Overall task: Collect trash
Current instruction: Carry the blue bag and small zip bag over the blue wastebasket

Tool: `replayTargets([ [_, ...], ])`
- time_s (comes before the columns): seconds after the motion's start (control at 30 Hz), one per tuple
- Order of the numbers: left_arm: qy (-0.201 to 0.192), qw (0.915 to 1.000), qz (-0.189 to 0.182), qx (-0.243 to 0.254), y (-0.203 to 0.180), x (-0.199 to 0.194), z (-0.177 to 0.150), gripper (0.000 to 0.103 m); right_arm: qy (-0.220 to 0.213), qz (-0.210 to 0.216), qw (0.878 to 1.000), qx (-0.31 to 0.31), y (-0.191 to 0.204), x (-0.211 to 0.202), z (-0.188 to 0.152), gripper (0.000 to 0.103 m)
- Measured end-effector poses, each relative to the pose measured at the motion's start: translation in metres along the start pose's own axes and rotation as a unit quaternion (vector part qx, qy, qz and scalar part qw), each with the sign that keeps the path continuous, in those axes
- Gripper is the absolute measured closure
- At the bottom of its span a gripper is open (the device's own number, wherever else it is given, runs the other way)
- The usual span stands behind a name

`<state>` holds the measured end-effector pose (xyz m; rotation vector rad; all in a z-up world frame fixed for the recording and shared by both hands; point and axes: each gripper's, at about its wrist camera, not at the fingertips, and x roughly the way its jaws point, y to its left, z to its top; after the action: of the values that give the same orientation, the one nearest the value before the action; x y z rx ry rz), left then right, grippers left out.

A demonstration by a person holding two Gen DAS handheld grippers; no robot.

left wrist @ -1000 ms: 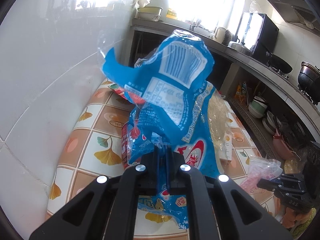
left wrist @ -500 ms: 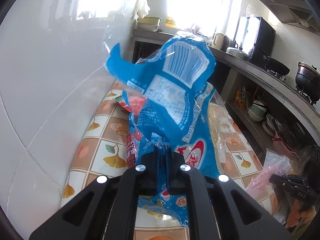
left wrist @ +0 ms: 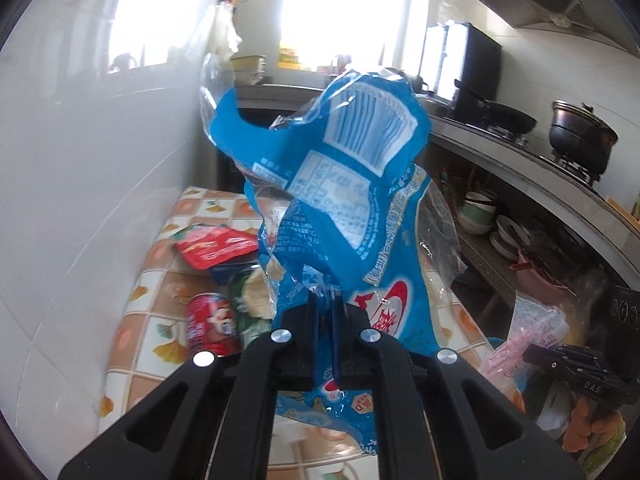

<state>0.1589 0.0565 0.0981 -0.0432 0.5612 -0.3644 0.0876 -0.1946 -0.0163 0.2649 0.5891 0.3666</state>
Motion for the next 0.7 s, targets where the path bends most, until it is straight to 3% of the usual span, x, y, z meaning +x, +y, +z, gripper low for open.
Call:
replayTargets([
  [0.2, 0.013, 0.9975, -0.055, 0.042, -0.059, 0.026, 0.011, 0.099, -0.024, -0.03, 0.999, 0.031, -0.03, -0.037, -0.009, 0.103],
  [0.4, 0.04, 0.9897, -0.108, 0.085, -0.125, 0.06, 0.016, 0.099, -0.045, -0.061, 0.994, 0.074, -0.066, -0.072, -0.023, 0.103],
  [0.63, 0.098, 0.9715, -0.165, 0.139, -0.21, 0.118, 0.011, 0.099, -0.068, -0.093, 0.987, 0.113, -0.097, -0.097, -0.036, 0.103],
  [0.7, 0.126, 0.9623, -0.186, 0.153, -0.238, 0.138, 0.007, 0.099, -0.073, -0.102, 0.984, 0.124, -0.105, -0.103, -0.04, 0.103],
])
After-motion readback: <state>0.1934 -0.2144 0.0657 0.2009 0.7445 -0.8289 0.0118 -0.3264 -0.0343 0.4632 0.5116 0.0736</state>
